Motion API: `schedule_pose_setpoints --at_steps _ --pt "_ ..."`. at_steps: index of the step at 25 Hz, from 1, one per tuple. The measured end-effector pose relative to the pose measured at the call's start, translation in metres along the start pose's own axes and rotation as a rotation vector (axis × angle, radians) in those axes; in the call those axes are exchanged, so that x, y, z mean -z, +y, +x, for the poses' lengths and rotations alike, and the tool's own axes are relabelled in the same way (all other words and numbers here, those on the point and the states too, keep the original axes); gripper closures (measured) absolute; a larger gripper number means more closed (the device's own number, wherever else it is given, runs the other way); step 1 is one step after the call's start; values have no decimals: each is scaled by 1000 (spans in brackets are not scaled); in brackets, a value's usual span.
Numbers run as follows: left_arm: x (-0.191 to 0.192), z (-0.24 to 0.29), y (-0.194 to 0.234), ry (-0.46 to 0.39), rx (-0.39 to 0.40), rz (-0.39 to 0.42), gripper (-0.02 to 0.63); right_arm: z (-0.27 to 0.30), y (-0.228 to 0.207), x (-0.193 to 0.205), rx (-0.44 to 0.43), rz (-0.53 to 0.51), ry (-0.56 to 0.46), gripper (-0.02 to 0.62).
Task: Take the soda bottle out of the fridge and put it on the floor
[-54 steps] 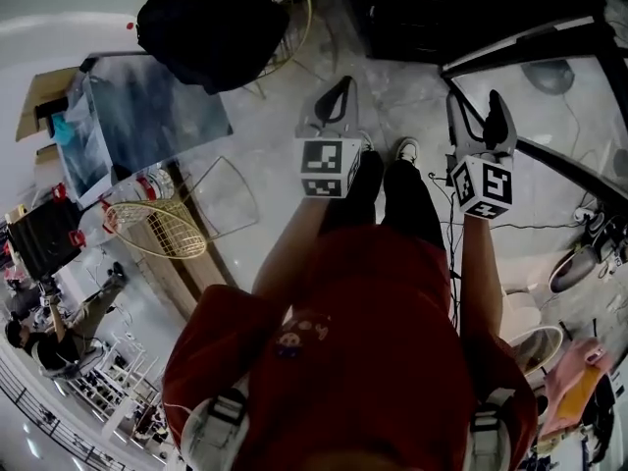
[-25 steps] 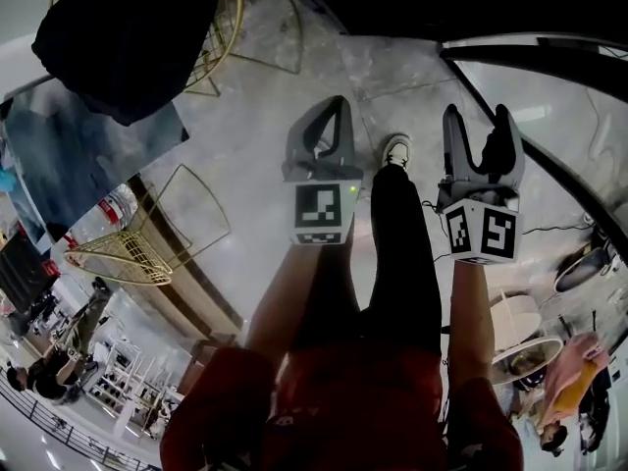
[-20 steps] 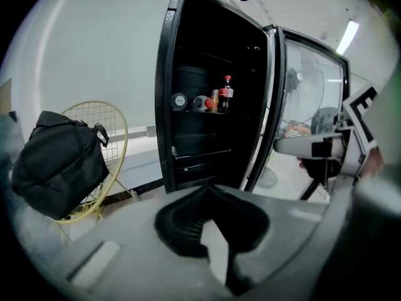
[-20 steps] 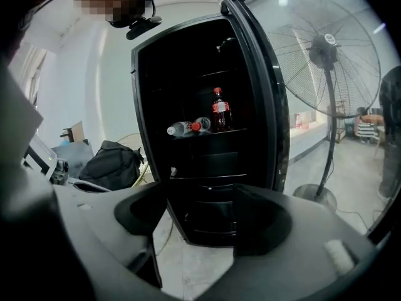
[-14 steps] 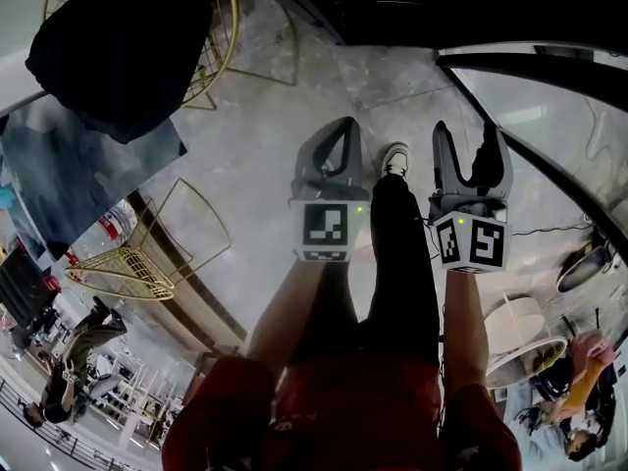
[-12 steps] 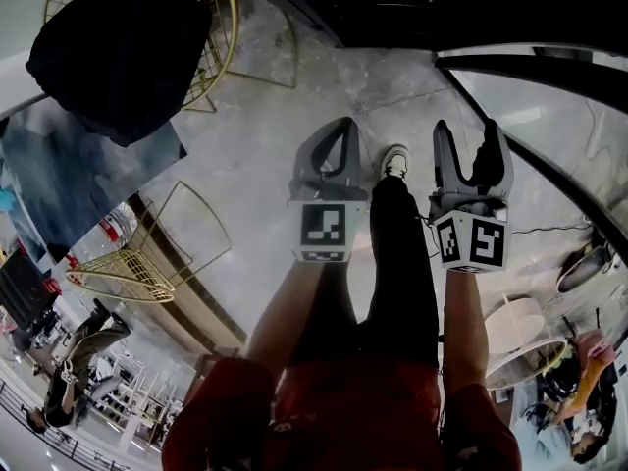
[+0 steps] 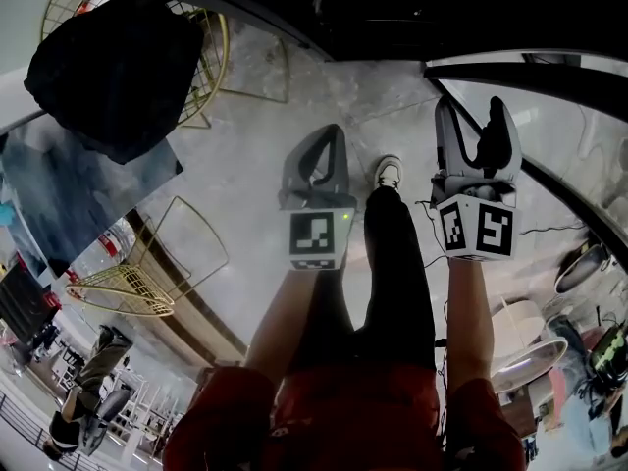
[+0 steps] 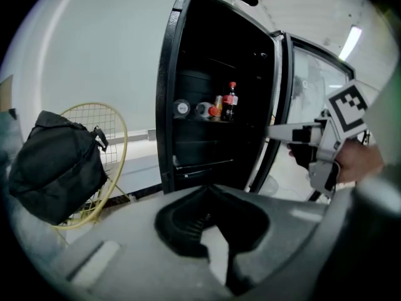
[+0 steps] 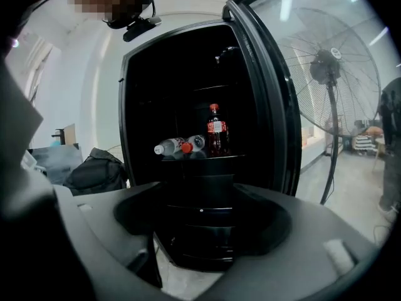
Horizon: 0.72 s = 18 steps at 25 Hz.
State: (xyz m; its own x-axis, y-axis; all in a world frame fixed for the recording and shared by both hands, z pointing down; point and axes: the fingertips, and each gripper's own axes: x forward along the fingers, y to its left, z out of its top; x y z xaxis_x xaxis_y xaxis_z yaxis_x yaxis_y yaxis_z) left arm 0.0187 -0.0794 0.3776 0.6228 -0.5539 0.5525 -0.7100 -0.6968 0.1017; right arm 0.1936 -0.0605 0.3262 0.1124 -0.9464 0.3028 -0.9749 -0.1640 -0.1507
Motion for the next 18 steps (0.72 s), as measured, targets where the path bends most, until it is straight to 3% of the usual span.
schedule_pose_setpoints --at_steps 14,18 --pt "-16 15 -14 2 30 6 606 70 -21 -76 -5 -50 -127 287" --pt "-26 19 -15 -11 39 15 606 90 -31 -97 35 -83 -148 287"
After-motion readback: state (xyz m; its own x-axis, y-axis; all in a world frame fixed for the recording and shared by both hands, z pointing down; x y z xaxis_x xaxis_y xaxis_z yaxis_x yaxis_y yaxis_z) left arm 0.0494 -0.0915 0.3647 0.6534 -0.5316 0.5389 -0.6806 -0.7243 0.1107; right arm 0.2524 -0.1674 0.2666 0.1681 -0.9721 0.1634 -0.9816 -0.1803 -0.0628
